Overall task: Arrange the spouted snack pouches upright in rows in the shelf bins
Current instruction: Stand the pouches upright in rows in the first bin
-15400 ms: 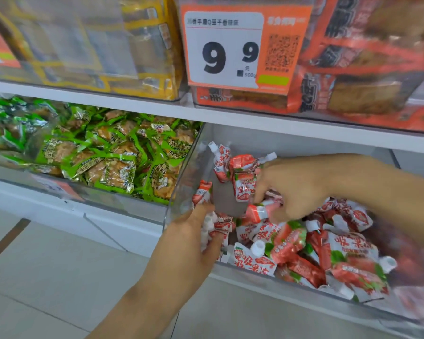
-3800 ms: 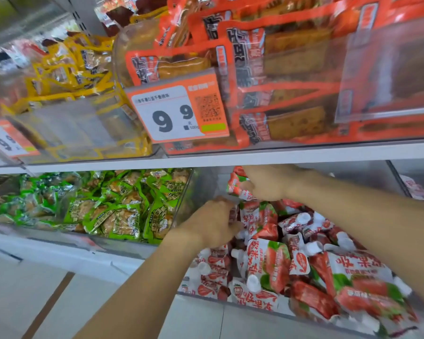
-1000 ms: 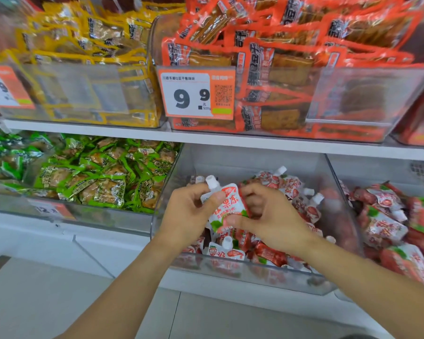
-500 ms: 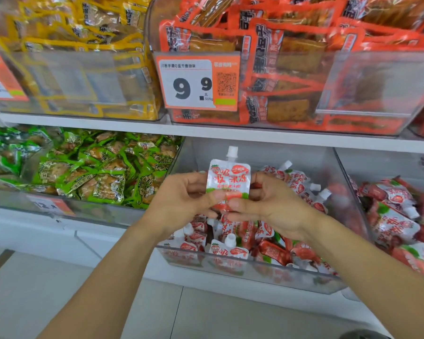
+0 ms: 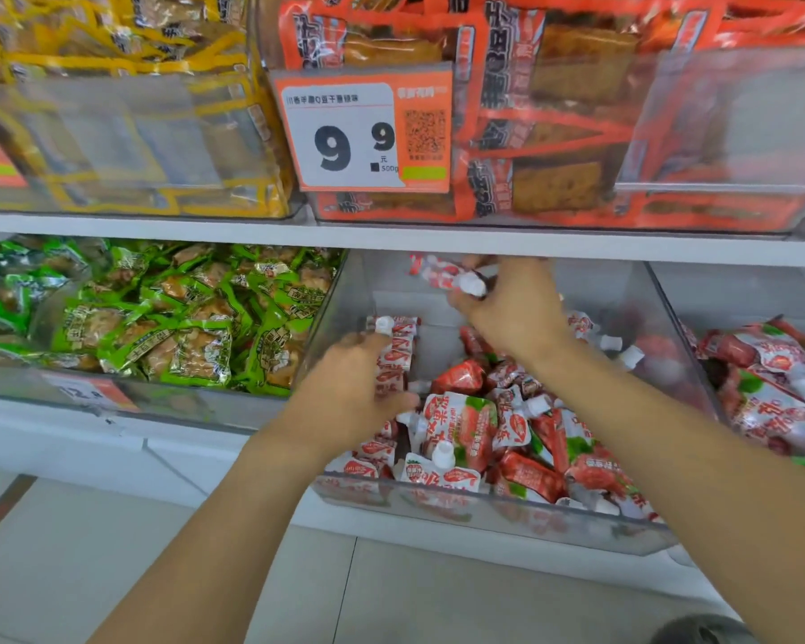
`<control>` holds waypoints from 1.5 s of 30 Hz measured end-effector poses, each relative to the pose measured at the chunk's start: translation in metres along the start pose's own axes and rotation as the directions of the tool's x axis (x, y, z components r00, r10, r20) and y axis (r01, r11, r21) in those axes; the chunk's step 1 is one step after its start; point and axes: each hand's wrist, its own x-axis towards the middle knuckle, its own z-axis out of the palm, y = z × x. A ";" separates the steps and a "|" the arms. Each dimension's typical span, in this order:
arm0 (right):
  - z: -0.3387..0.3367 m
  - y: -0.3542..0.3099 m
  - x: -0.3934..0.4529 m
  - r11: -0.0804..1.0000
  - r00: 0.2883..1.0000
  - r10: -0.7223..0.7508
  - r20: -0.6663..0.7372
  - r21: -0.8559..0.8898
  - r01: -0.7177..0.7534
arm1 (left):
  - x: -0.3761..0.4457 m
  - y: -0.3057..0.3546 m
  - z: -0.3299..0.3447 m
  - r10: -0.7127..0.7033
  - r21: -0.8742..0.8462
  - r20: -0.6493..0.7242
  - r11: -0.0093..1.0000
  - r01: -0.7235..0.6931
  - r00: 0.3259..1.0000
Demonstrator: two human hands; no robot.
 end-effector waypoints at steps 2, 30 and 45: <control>0.025 0.004 0.021 0.994 0.996 0.002 0.085 -0.110 0.008 | -0.005 -0.004 0.010 0.001 0.001 0.104 1.000 -0.001 0.995; 0.025 0.011 0.044 0.944 0.623 0.141 0.769 -0.294 0.151 | -0.025 -0.002 0.019 -0.018 -0.098 -0.015 0.995 0.016 1.000; -0.025 -0.002 -0.084 0.934 0.451 -0.292 0.843 0.149 0.326 | -0.069 0.009 -0.009 0.193 -0.365 -0.096 0.906 -0.215 0.976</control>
